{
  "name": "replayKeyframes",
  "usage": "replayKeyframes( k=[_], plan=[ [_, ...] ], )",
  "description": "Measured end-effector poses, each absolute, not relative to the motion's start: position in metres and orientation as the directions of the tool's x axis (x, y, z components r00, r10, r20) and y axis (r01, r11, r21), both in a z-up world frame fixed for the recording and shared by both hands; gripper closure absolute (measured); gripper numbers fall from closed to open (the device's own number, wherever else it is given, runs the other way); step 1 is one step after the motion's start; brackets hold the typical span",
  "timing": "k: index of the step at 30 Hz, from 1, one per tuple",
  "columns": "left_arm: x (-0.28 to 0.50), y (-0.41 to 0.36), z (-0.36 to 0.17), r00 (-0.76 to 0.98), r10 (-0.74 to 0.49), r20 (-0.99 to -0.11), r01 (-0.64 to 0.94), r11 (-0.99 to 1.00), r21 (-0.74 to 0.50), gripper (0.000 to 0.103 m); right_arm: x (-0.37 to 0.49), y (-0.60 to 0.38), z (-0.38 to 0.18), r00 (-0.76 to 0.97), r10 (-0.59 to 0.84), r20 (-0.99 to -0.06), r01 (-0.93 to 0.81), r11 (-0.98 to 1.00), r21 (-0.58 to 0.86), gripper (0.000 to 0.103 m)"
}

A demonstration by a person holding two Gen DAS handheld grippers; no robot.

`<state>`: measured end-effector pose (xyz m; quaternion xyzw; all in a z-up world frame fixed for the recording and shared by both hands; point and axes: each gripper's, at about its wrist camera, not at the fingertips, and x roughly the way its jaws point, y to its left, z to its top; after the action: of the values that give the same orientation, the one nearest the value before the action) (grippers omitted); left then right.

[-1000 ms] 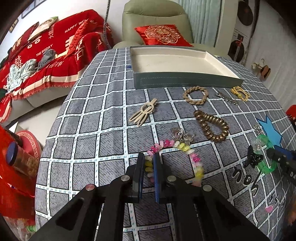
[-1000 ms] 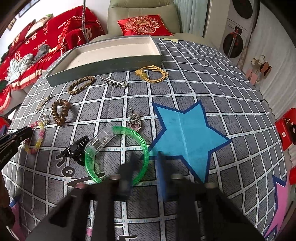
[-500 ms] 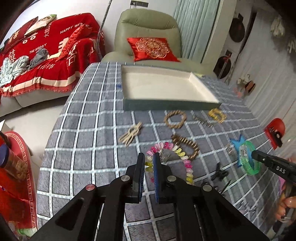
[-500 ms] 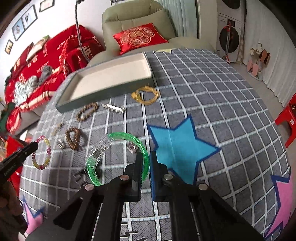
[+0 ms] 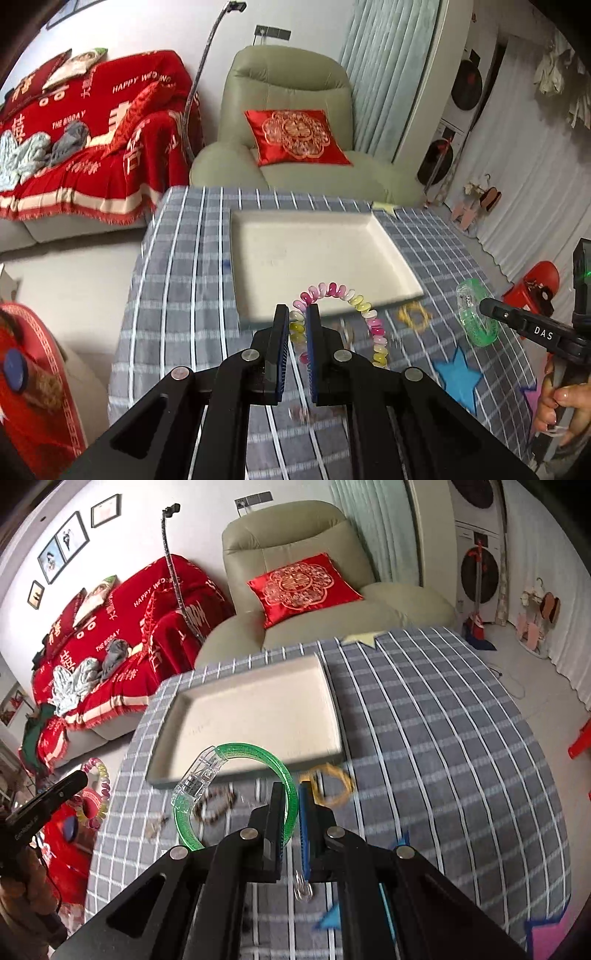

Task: Organize jewelry
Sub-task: 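Carry both bracelets into the white tray and open both grippers to release them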

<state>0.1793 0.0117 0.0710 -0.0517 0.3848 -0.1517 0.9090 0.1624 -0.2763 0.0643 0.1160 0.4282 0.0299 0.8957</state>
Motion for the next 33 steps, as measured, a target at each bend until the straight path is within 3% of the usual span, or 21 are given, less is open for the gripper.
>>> replayKeyframes(
  k=[9,20,33],
  plan=[
    [0.257,-0.007,0.075,0.664,-0.272,-0.696,0.202,0.962,-0.183,0.078,0.246,-0.268,0.061,0.616,0.144,-0.774,0.039,0.976,0.212,0.095],
    [0.331,-0.042,0.006,0.605,-0.222,-0.765,0.211,0.971,-0.116,0.078,0.323,-0.253,-0.002,0.565,0.097,-0.819,0.072,0.984,0.166,0.095],
    [0.353,-0.063,-0.052,0.553,-0.113,-0.825,0.214,0.977,0.01,0.078,0.342,-0.252,-0.049,0.522,0.037,-0.852,0.095,0.99,0.101,0.095]
  ],
)
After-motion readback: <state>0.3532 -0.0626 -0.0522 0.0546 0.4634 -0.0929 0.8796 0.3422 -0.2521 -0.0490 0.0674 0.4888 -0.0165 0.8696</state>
